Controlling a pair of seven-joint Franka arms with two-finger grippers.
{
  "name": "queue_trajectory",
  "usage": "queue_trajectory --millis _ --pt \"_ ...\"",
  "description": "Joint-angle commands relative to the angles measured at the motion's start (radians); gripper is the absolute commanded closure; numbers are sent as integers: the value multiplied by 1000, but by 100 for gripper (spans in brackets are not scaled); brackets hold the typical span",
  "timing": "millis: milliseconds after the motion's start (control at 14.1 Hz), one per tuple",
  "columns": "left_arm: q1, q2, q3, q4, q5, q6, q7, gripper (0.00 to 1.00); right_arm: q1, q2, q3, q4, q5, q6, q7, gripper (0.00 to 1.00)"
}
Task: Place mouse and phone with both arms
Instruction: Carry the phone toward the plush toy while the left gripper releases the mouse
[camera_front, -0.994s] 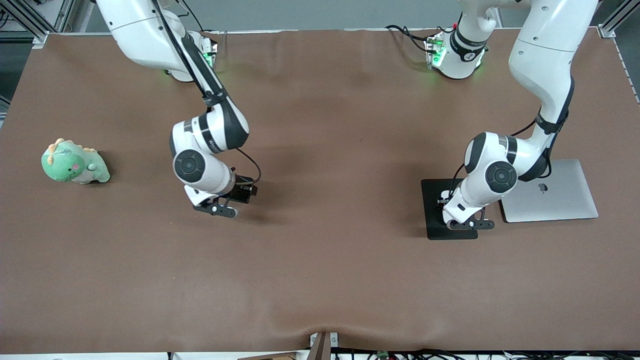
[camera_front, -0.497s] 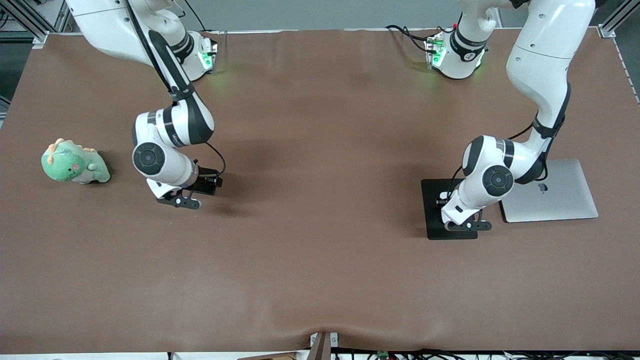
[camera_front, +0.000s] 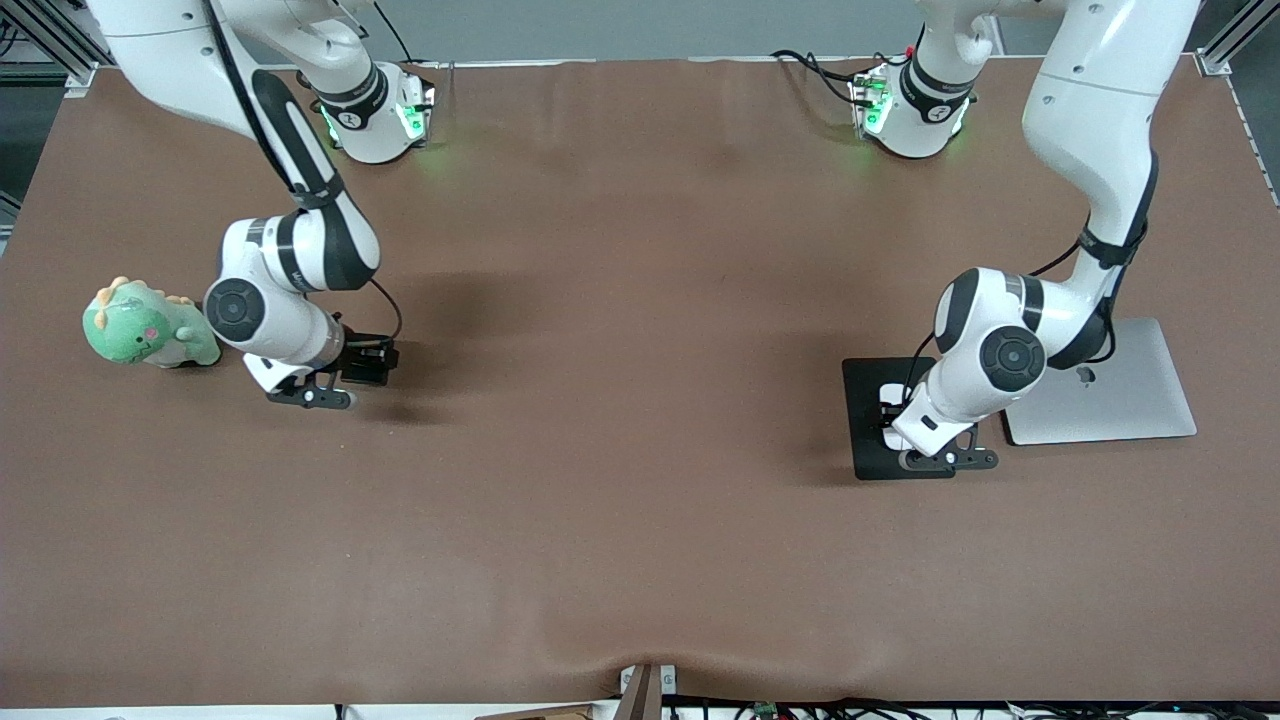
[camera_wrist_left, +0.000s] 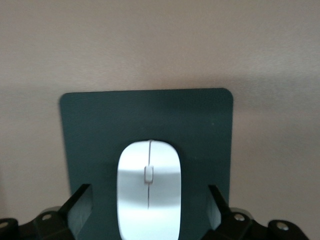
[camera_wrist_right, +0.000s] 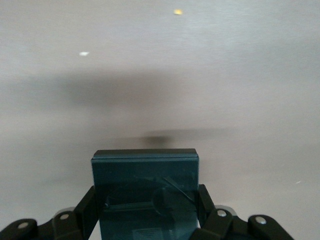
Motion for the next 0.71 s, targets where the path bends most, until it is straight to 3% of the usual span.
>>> queue_trajectory --millis 0,284,639 --pt "3 -89 -6 15 9 -141 13 0 -93 -52 17 -75 -18 38 -125 100" --pt "3 -128 -10 113 8 -343 16 0 -188 -49 17 -121 -18 97 -274 100" --pt "6 -166 -9 298 -23 -642 88 0 -208 -42 17 -144 -18 97 -296 100"
